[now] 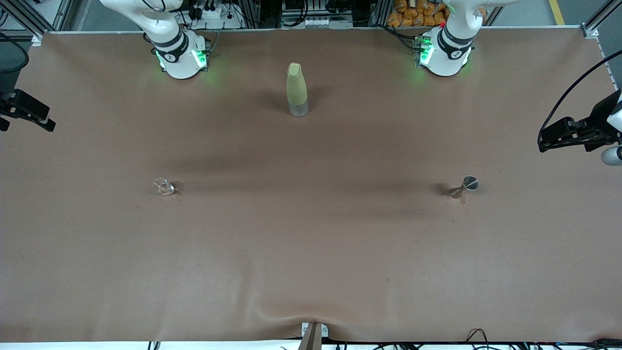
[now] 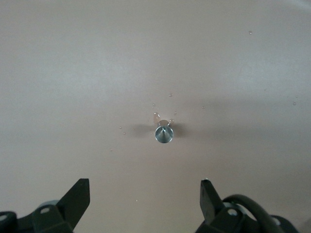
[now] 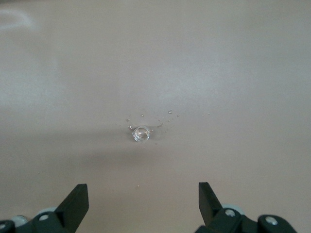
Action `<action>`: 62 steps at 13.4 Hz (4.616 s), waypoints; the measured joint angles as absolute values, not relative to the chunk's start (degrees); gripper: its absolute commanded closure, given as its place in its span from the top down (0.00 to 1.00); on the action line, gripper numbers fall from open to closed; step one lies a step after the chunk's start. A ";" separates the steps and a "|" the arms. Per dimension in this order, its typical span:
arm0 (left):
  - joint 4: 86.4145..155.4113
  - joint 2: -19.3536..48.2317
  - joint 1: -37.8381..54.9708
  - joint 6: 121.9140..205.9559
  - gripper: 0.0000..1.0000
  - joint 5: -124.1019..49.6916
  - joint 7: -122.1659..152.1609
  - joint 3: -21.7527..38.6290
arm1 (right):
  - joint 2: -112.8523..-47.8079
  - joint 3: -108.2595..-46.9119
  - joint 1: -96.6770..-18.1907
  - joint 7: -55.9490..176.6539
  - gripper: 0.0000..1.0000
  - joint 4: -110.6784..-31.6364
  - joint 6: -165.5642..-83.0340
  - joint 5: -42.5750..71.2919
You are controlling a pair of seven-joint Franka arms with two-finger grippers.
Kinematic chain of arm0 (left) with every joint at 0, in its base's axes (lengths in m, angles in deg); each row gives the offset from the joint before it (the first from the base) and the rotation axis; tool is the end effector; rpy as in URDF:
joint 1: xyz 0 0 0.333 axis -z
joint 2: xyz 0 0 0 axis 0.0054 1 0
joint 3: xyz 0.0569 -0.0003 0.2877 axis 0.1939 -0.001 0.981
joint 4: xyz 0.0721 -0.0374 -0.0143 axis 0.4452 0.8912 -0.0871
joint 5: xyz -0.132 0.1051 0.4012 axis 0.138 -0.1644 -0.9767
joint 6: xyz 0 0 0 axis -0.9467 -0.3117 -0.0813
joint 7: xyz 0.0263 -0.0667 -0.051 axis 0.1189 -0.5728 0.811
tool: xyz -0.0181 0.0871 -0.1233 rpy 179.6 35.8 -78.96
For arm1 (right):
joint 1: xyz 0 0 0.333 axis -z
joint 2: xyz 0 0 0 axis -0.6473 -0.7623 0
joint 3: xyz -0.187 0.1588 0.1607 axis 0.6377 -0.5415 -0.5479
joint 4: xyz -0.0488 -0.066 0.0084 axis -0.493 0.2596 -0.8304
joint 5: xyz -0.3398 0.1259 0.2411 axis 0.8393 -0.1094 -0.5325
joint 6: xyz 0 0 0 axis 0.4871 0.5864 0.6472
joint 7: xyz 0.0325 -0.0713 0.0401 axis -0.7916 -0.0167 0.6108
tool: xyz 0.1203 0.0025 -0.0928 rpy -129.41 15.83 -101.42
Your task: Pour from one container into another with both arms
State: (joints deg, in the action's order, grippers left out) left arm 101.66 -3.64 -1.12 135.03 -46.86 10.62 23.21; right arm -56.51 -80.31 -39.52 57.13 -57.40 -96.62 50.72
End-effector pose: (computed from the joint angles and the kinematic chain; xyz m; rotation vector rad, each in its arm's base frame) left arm 0.6320 -0.0254 0.5599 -3.1381 0.0144 -0.0052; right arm 0.5939 -0.0352 0.6008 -3.1323 0.0462 -0.0811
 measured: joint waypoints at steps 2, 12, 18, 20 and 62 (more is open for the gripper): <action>101.67 -3.64 -1.07 135.02 1.00 -46.86 10.62 22.80 | -56.51 -80.31 -39.52 57.13 1.00 -57.40 -96.63 50.72; 101.84 -3.10 -1.50 134.97 1.00 -46.86 10.62 22.83 | -56.50 -80.31 -39.52 57.13 1.00 -57.40 -96.66 50.72; 101.90 -3.03 -2.24 134.97 1.00 -46.86 10.61 23.12 | -56.51 -80.38 -39.53 57.19 1.00 -57.17 -96.74 50.74; 101.94 -2.81 -2.28 134.97 1.00 -46.86 10.05 23.12 | -56.50 -80.40 -39.55 57.21 1.00 -57.06 -96.74 50.75; 103.56 35.16 -29.51 128.80 1.00 -1.10 -97.86 23.14 | -52.61 -70.49 -39.02 150.34 1.00 -70.49 -102.63 49.25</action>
